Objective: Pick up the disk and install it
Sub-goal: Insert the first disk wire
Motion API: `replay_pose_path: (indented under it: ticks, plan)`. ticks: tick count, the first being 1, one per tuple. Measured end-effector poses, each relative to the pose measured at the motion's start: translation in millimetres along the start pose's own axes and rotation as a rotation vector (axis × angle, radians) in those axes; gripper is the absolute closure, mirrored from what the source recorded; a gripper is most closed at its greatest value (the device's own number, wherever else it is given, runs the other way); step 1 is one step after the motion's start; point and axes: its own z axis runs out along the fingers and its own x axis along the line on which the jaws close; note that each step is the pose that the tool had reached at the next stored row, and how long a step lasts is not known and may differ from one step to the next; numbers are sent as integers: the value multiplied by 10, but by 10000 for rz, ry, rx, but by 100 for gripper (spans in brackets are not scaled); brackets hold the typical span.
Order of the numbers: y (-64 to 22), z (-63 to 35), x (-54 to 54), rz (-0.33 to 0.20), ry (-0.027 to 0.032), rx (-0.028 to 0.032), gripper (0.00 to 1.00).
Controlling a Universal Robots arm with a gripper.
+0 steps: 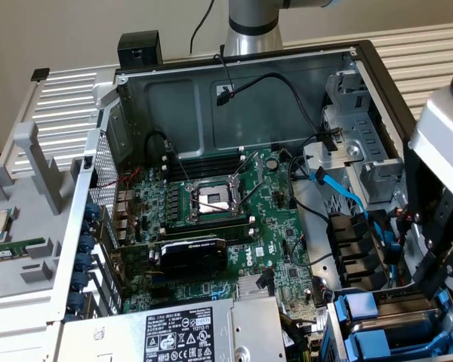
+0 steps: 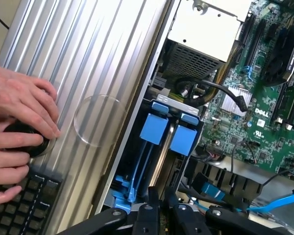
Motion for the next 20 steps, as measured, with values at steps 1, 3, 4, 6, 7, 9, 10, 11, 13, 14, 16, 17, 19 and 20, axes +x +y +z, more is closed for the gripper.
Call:
replay_pose_path:
  ticks: [1,3,4,6,7,9,10,11,13,14,16,17,19,20]
  plan:
    - [-7,0,-23,4,87,-31,83]
    - [-20,1,-65,13,294,-106,83]
    - [-26,2,-84,19,429,-154,83]
    - [-38,4,-121,34,761,-274,83]
    - [-45,5,-143,39,877,-315,83]
    - [-62,8,-199,44,982,-354,83]
    - [-68,8,-226,45,1001,-360,83]
    - [-73,10,-254,46,1021,-368,83]
    - [-82,11,-291,47,1066,-384,83]
    - [-84,12,-298,49,1088,-391,83]
    - [-85,12,-308,64,1122,-405,83]
    - [-85,13,-311,78,1136,-409,83]
    - [-86,14,-314,113,1161,-418,83]
    - [-86,14,-313,165,1164,-421,83]
